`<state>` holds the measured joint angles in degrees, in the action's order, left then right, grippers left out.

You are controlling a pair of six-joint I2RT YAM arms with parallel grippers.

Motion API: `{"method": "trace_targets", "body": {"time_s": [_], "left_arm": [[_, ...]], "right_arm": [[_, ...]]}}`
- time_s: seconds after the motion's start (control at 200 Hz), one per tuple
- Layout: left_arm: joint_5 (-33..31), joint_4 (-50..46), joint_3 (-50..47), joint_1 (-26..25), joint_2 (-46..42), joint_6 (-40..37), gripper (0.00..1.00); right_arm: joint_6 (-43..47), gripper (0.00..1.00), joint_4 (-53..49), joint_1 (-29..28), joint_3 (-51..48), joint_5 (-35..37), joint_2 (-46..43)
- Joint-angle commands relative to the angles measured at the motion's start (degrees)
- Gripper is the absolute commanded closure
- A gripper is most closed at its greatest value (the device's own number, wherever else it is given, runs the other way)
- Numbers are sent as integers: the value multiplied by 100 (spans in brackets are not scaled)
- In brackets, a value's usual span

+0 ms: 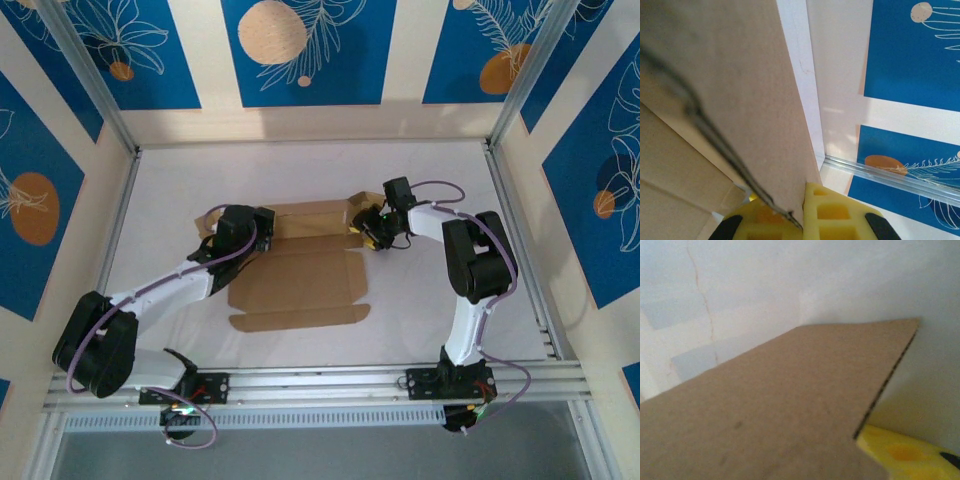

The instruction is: Fold the paper box

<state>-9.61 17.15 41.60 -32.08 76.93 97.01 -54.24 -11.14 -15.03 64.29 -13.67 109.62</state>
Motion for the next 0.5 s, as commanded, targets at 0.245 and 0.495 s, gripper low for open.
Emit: {"method": "trace_targets", "body": {"time_s": [0.245, 0.495], "left_arm": [[-76, -238, -151, -149, 17, -70, 100], [-94, -237, -144, -173, 25, -76, 100]], "right_arm": [[-723, 47, 1110, -152, -271, -1252, -222], [-888, 48, 1291, -326, -336, -1362, -157]]}}
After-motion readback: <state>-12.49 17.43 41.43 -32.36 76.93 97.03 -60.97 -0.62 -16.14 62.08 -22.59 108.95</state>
